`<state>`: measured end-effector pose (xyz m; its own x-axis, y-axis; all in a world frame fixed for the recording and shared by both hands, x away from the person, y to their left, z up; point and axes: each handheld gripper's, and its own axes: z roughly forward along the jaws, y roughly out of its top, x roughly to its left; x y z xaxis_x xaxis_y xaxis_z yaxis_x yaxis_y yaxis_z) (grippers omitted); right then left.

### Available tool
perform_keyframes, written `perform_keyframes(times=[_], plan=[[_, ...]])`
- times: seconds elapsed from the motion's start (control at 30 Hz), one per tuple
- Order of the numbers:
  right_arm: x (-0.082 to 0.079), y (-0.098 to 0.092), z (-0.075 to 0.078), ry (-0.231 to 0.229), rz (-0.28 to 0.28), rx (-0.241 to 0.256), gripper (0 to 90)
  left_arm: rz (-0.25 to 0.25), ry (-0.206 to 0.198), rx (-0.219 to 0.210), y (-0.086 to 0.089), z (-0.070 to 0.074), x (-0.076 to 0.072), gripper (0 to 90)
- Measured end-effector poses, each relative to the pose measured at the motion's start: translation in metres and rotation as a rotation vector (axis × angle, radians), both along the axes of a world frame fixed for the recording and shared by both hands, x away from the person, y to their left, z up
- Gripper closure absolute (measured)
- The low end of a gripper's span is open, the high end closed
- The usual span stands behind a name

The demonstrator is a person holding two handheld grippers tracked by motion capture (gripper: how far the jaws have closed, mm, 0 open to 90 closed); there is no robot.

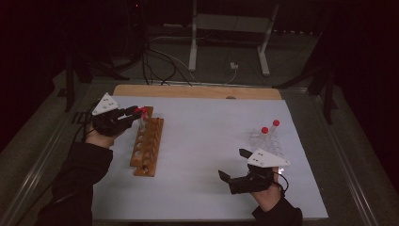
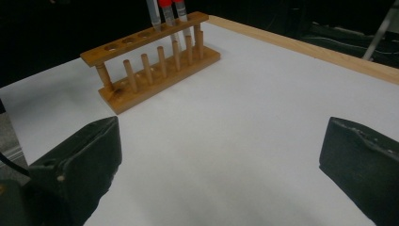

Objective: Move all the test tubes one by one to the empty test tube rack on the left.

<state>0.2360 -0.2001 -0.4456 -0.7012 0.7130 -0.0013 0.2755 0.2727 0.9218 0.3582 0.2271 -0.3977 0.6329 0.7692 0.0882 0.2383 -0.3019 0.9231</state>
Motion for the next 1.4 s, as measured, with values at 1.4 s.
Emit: perform_keyframes(times=[1.4], plan=[[0.001,-0.003,-0.001,0.02,0.01,0.0,0.0,0.047,0.089,0.086,-0.007,-0.046,0.007,71.6]])
